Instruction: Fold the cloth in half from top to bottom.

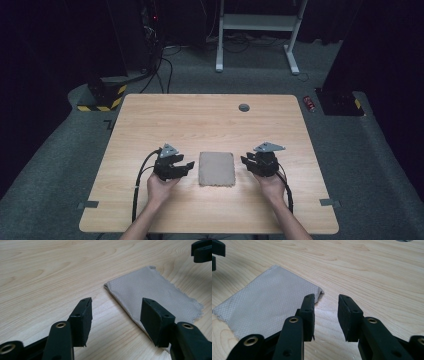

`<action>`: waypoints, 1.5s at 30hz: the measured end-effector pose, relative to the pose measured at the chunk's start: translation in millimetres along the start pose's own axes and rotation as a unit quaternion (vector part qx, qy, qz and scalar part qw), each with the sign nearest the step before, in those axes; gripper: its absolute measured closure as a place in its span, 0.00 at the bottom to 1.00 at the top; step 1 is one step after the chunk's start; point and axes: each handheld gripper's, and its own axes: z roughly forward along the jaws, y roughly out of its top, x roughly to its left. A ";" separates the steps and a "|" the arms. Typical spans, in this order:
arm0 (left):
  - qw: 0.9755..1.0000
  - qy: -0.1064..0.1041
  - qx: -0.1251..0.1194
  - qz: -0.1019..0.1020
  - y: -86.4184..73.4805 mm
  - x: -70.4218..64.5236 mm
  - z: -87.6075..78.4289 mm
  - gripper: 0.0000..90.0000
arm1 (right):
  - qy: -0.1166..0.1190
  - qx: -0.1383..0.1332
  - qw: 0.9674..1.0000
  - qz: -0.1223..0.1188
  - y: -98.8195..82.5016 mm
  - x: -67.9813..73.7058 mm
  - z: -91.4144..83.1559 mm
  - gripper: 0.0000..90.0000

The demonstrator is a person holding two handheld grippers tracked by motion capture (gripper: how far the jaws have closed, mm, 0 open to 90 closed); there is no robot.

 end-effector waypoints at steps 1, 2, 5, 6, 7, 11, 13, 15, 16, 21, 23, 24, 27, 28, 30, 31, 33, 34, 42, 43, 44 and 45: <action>1.000 0.000 -0.003 -0.002 -0.7 1.2 -2.4 0.48 | 0.000 -0.002 1.000 0.002 -0.7 -0.4 -2.4 0.74; 1.000 0.001 -0.007 -0.005 -1.5 2.1 -4.7 0.48 | -0.001 -0.005 1.000 0.003 -1.3 -1.0 -4.9 0.73; 1.000 0.002 -0.013 -0.009 -4.1 4.2 -10.5 0.48 | -0.003 -0.014 1.000 0.007 -2.7 -2.9 -11.8 0.73; 1.000 0.003 -0.014 -0.009 -5.0 5.1 -12.1 0.47 | -0.003 -0.016 1.000 0.009 -3.3 -3.5 -13.8 0.73; 1.000 0.004 -0.014 -0.009 -6.0 5.9 -13.6 0.47 | -0.003 -0.017 1.000 0.011 -4.2 -4.1 -15.6 0.73; 1.000 0.007 -0.020 -0.016 -9.6 8.3 -18.8 0.47 | -0.005 -0.024 1.000 0.015 -8.5 -6.3 -22.0 0.73; 1.000 0.007 -0.023 -0.019 -11.3 9.0 -21.3 0.47 | -0.005 -0.024 1.000 0.018 -11.2 -7.6 -24.6 0.73; 1.000 0.008 -0.023 -0.019 -13.2 9.2 -23.4 0.47 | -0.007 -0.025 0.999 0.019 -13.9 -9.0 -26.9 0.72; 1.000 0.008 -0.023 -0.020 -14.2 9.3 -24.4 0.47 | -0.008 -0.024 0.999 0.021 -15.2 -9.7 -28.2 0.72; 0.999 0.007 -0.024 -0.027 -18.9 9.9 -26.5 0.47 | -0.008 -0.024 0.999 0.032 -20.7 -14.7 -34.1 0.72; 0.999 0.010 -0.023 -0.025 -20.4 10.6 -27.3 0.46 | -0.014 -0.029 0.999 0.034 -23.8 -16.5 -37.1 0.72; 0.999 0.011 -0.024 -0.024 -21.1 11.3 -27.7 0.46 | -0.020 -0.036 0.999 0.031 -25.5 -17.1 -39.0 0.72; 0.999 0.012 -0.026 -0.029 -23.1 13.0 -29.6 0.46 | -0.023 -0.039 0.998 0.034 -29.9 -17.8 -43.6 0.72; 0.999 0.013 -0.027 -0.029 -23.7 13.6 -30.5 0.46 | -0.025 -0.040 0.998 0.032 -31.3 -17.7 -45.1 0.72; 0.999 0.014 -0.029 -0.031 -25.4 13.8 -32.5 0.46 | -0.027 -0.043 0.998 0.031 -34.2 -17.6 -48.1 0.72; 0.999 0.015 -0.030 -0.031 -26.3 13.9 -33.4 0.46 | -0.027 -0.043 0.998 0.033 -35.5 -17.6 -49.6 0.72; 0.999 0.015 -0.030 -0.029 -28.4 14.2 -34.7 0.46 | -0.028 -0.046 0.998 0.033 -38.2 -18.0 -51.7 0.72; 0.999 0.017 -0.029 -0.029 -29.5 14.1 -35.4 0.46 | -0.027 -0.047 0.998 0.033 -39.7 -18.1 -52.5 0.72; 0.999 0.021 -0.029 -0.029 -36.0 15.1 -41.2 0.46 | -0.028 -0.046 0.998 0.034 -48.5 -16.4 -55.2 0.72; 0.999 0.021 -0.029 -0.028 -36.8 15.1 -41.8 0.46 | -0.027 -0.046 0.998 0.034 -49.2 -16.3 -55.4 0.72; 0.999 0.023 -0.028 -0.028 -37.6 14.9 -42.3 0.46 | -0.028 -0.045 0.998 0.037 -50.0 -15.8 -55.5 0.72; 0.999 0.023 -0.027 -0.029 -38.5 15.1 -42.8 0.46 | -0.028 -0.045 0.998 0.037 -50.8 -15.9 -55.4 0.72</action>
